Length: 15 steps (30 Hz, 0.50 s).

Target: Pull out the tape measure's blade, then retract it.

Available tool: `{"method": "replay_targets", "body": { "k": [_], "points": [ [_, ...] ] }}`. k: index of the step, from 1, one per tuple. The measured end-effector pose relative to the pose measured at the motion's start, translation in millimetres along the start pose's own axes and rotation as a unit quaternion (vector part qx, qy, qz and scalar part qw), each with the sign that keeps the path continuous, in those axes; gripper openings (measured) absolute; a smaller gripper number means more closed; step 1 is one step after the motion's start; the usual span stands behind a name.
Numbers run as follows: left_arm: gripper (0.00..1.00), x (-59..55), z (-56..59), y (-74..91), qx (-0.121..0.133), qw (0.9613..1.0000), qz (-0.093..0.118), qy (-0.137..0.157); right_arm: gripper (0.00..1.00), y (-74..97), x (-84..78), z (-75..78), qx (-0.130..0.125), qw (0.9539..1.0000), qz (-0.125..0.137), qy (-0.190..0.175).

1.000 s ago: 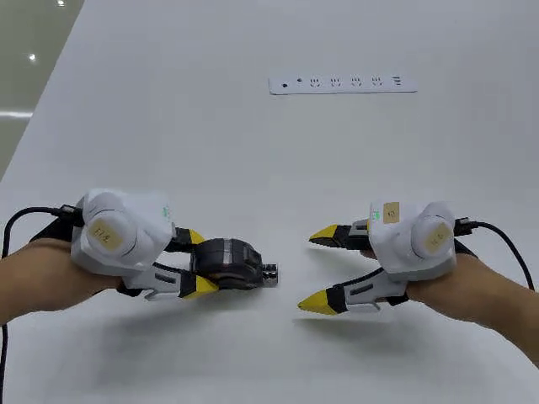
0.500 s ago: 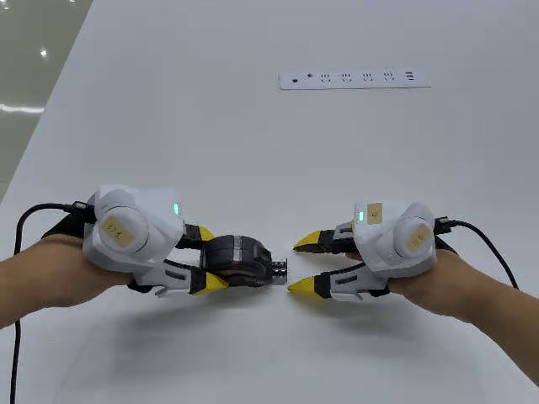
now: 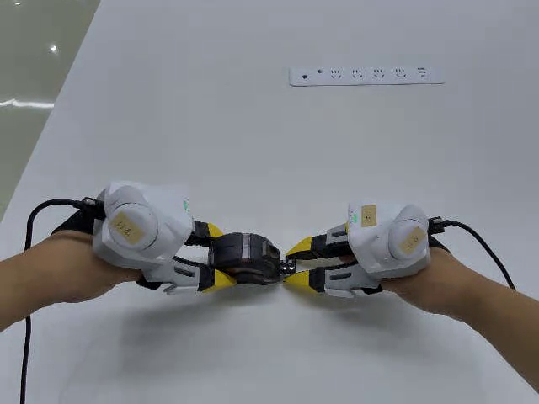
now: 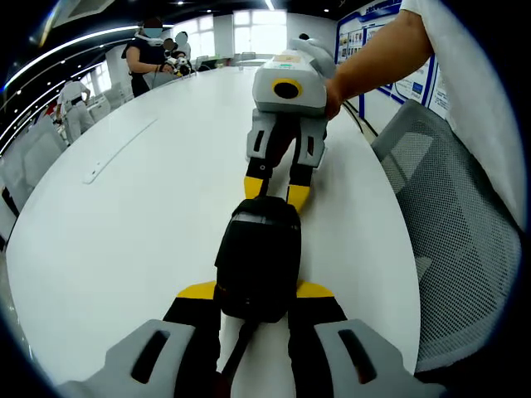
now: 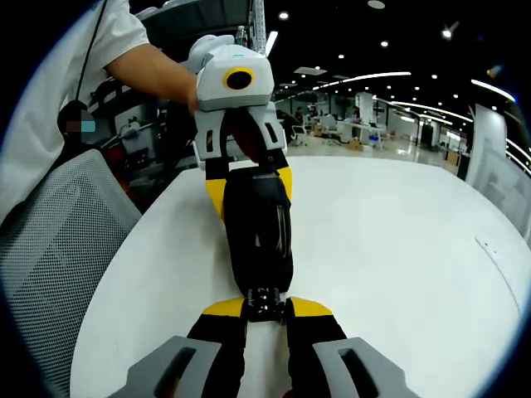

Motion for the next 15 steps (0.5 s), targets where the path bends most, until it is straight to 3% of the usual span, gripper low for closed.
{"method": "replay_targets", "body": {
  "k": [15],
  "points": [
    [0.25,-0.3,0.0,-0.3,0.004,1.0,0.0,0.006,0.13,-1.8,1.6,-1.6,-0.007,0.9999,-0.005,0.014]
  ]
}}
Point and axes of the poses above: the centre of the closed fingertips' face, and the gripper's own axes: y roughly backward along the fingers, z roughly to its right, x roughly out of its top, the point moved 6 cm from there along y, roughly backward along the fingers, and after that the axes turned 7 degrees about -x, right-handed, at the moved point
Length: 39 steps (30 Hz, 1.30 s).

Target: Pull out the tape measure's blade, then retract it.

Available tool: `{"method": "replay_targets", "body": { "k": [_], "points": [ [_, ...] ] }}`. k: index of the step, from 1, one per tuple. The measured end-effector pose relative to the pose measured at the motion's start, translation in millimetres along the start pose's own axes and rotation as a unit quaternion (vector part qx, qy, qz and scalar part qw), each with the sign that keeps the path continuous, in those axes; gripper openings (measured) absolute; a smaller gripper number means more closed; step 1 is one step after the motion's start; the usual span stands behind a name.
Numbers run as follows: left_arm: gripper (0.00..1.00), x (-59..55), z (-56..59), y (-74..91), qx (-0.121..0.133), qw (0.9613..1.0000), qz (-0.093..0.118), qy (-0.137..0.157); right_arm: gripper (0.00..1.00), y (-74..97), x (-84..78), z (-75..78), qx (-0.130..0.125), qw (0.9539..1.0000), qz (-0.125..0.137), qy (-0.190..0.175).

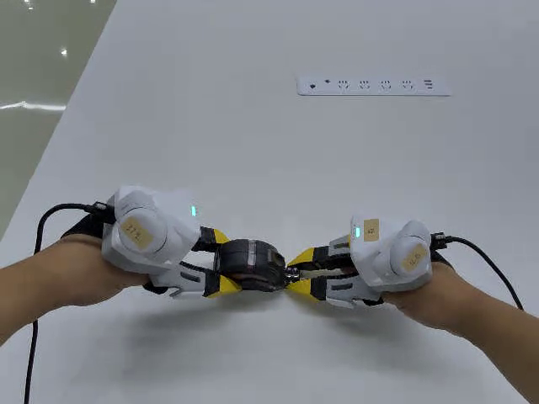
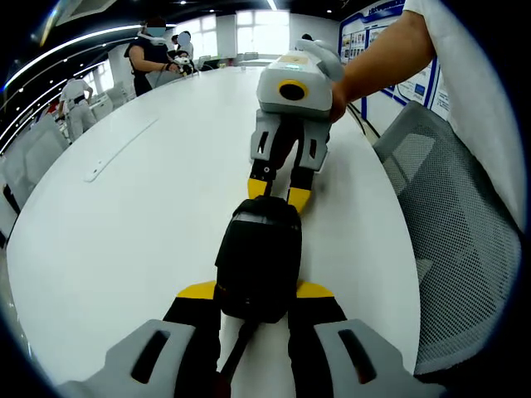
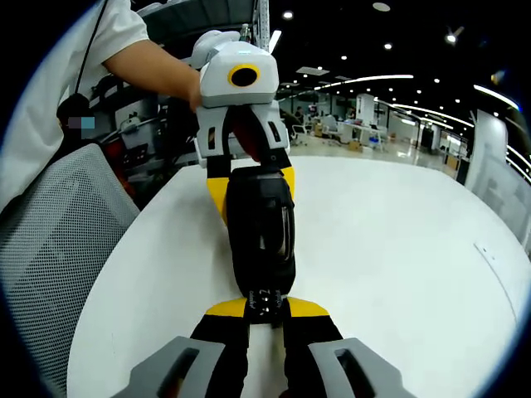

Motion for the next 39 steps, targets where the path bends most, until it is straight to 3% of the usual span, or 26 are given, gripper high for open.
{"method": "replay_targets", "body": {
  "k": [5,13,17,30,39],
  "points": [
    [0.25,-2.5,-1.4,0.0,0.0,0.9999,0.012,0.005,0.12,-0.1,0.4,1.7,0.005,1.0,-0.008,-0.002],
    [0.25,-2.0,-1.1,-1.3,0.004,1.0,0.003,-0.001,0.11,0.0,0.2,3.1,0.008,0.9998,-0.016,0.007],
    [0.25,-2.9,-2.0,-0.8,0.002,0.9999,0.01,0.003,0.11,1.1,-0.6,3.9,0.01,0.9997,-0.019,0.008],
    [0.25,-2.5,-2.4,-0.7,-0.003,1.0,0.004,-0.004,0.11,3.8,-1.5,5.5,0.014,0.9992,-0.029,0.025],
    [0.25,-2.4,-2.6,-0.8,-0.005,1.0,0.003,-0.004,0.11,13.3,-8.0,7.8,0.013,0.9989,-0.037,0.024]
  ]
}}
Point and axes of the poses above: the centre of the closed fingertips' face, and the gripper's own axes: y roughly backward along the fingers, z roughly to its right, x roughly out of its top, the point moved 6 cm from there along y, roughly backward along the fingers, and after that the axes turned 7 degrees about -x, right-handed, at the moved point
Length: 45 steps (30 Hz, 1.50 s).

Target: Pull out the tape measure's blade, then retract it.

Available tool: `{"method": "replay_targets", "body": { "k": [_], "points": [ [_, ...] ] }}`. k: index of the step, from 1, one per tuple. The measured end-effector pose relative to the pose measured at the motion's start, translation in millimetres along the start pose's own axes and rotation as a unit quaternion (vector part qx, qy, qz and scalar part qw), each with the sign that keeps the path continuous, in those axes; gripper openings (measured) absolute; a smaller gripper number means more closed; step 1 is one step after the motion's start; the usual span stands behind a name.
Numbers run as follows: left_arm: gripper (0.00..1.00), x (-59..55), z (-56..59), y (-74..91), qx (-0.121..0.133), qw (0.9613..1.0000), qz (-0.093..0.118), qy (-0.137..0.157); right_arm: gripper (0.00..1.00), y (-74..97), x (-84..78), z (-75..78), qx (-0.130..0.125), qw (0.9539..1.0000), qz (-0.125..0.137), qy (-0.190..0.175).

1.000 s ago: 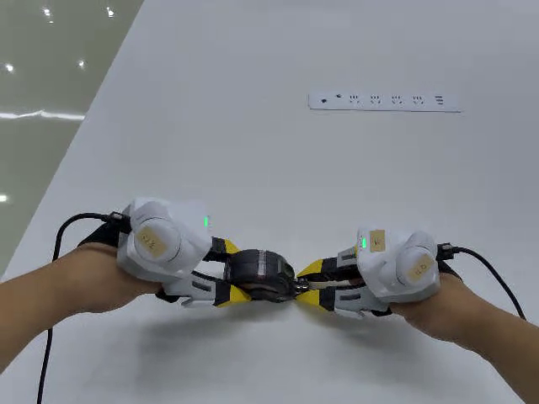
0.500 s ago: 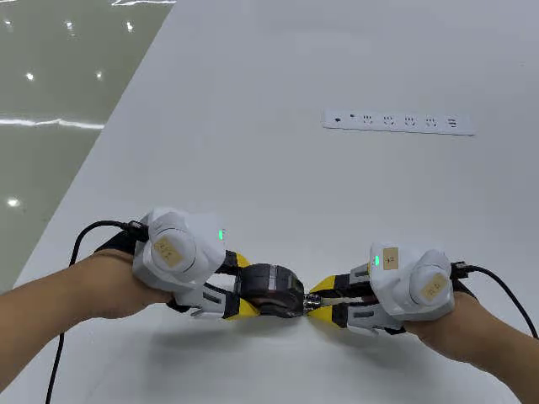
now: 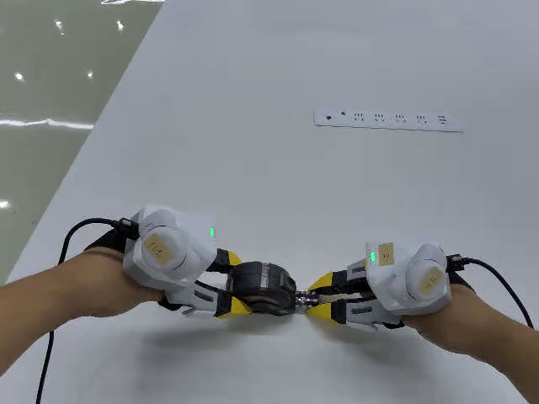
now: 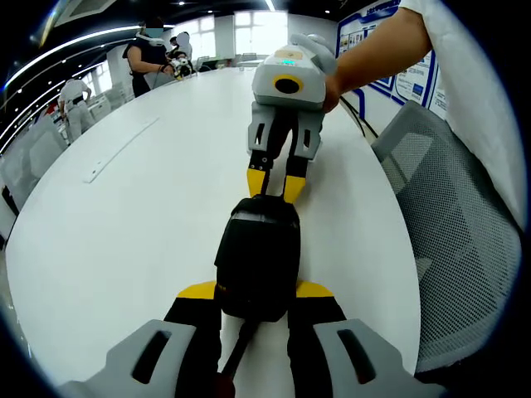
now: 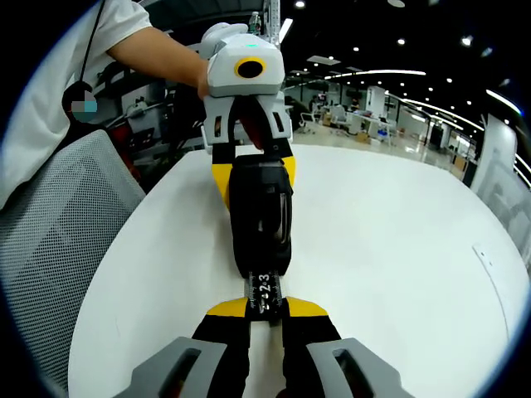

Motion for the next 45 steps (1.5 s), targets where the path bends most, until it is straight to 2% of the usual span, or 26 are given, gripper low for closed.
{"method": "replay_targets", "body": {
  "k": [16,17,18,30,41,45],
  "points": [
    [0.25,0.5,-0.5,0.3,-0.002,1.0,-0.005,-0.002,0.11,24.5,-13.0,2.0,-0.005,0.9998,-0.014,-0.015],
    [0.25,0.4,-0.5,0.4,-0.002,1.0,-0.005,-0.002,0.11,26.0,-14.0,2.4,-0.006,0.9997,-0.014,-0.017],
    [0.25,0.4,-0.3,0.4,-0.002,1.0,-0.006,-0.002,0.11,27.5,-15.2,1.9,-0.005,0.9992,-0.012,-0.037],
    [0.25,0.8,0.1,0.3,-0.002,1.0,-0.007,-0.004,0.11,43.9,-29.2,-0.5,-0.017,0.9989,-0.024,-0.037],
    [0.25,1.6,0.1,-0.1,-0.007,0.9999,-0.012,-0.007,0.11,57.8,-40.7,3.4,-0.026,0.9982,-0.039,-0.037],
    [0.25,1.4,1.2,-0.4,-0.001,0.9999,-0.009,-0.008,0.11,62.2,-44.4,4.0,-0.028,0.9979,-0.041,-0.042]
  ]
}}
Point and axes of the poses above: the centre of the closed fingertips' face, and the gripper's own axes: y roughly backward along the fingers, z roughly to its right, x roughly out of its top, the point moved 6 cm from there along y, roughly backward along the fingers, and after that the axes turned 7 degrees about -x, right-handed, at the moved point
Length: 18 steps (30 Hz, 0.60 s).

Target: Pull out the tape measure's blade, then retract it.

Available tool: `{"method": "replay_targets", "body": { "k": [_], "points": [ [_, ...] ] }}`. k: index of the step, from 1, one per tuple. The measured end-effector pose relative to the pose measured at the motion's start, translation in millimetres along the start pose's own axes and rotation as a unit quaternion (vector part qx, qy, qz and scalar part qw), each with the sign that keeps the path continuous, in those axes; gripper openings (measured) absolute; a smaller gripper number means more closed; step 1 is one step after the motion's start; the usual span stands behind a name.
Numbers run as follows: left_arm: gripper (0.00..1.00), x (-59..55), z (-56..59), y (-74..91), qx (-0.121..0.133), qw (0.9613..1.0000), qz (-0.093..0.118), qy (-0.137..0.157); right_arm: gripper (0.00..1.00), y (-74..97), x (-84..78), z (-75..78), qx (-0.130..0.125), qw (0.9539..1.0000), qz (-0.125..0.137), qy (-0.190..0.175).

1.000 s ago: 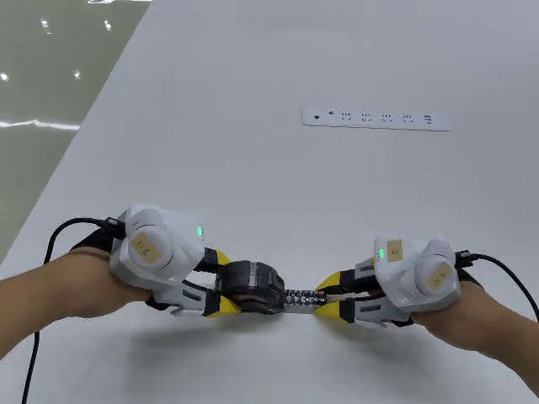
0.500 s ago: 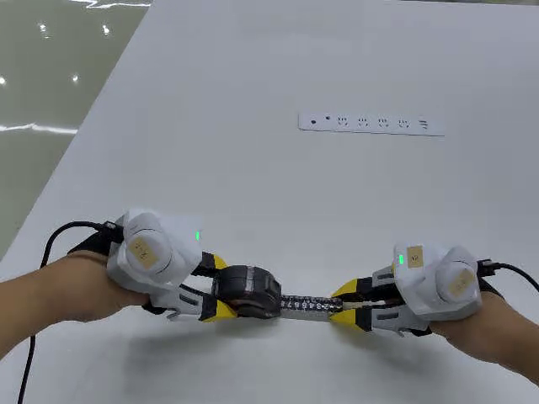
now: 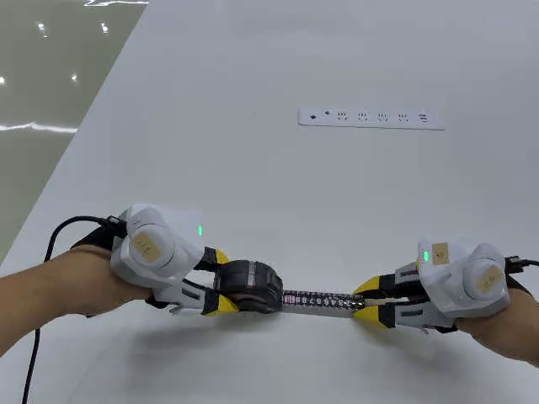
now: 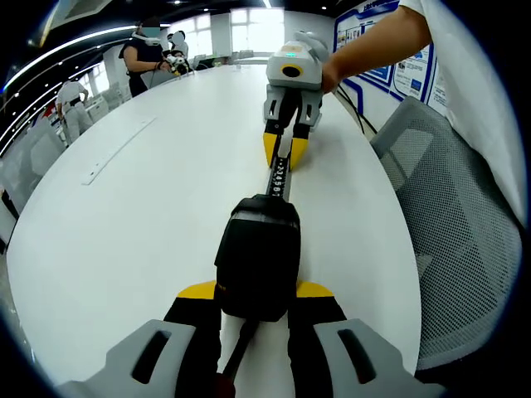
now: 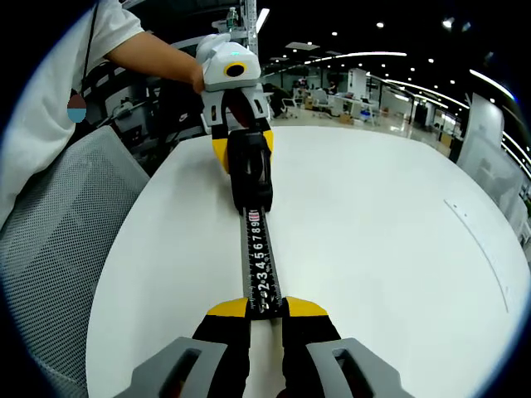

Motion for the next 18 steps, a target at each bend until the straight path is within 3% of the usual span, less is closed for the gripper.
{"method": "replay_targets", "body": {
  "k": [18],
  "points": [
    [0.25,-0.3,-0.7,-0.4,-0.002,1.0,0.0,-0.002,0.11,14.1,-9.8,0.3,-0.018,0.9998,-0.009,0.006]
  ]
}}
Point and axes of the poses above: the centre of the closed fingertips' face, and the gripper's own axes: y roughly backward along the fingers, z roughly to its right, x roughly out of its top, the point moved 6 cm from there along y, roughly backward along the fingers, and after that the axes turned 7 degrees about -x, right-handed, at the moved point
